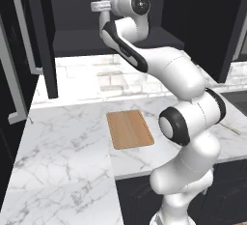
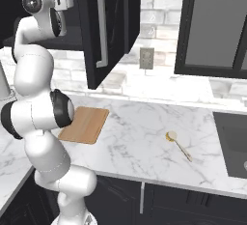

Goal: Grab the spray bottle from the cabinet, then place it next to the cutting board for sanitizing. Then grab the dish brush from the countertop next to the sink and place it next to the cutting board.

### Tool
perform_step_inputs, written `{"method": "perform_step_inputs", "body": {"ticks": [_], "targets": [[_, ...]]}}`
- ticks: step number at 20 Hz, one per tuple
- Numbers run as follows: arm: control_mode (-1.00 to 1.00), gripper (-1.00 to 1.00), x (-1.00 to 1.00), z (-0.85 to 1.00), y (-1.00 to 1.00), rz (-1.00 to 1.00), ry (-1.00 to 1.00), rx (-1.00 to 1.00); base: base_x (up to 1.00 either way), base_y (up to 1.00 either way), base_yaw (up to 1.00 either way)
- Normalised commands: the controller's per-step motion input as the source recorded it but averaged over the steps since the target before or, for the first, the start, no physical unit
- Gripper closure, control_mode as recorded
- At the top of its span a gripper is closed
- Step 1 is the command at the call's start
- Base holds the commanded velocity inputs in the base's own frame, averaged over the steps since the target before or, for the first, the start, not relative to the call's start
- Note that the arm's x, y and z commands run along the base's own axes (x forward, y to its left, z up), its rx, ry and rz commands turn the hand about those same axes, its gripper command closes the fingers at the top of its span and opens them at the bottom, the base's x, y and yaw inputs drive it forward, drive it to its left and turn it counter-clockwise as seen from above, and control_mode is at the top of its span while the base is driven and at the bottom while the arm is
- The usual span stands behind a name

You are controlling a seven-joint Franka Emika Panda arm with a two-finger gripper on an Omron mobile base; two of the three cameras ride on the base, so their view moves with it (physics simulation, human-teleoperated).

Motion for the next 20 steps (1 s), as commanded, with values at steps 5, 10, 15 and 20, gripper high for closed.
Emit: {"method": "perform_step_inputs", "body": {"ticks": [5,10,15,20], "targets": [[-1.00,-1.00,0.10,0.00,0.03,0.00,0.00,0.00,0.00,0.00,0.00],[-1.00,-1.00,0.11,0.00,0.00,0.00,0.00,0.00,0.00,0.00,0.00],[-1.00,-1.00,0.17,0.00,0.00,0.00,0.00,0.00,0.00,0.00,0.00],[-1.00,-1.00,0.18,0.00,0.02,0.00,0.00,0.00,0.00,0.00,0.00]]}}
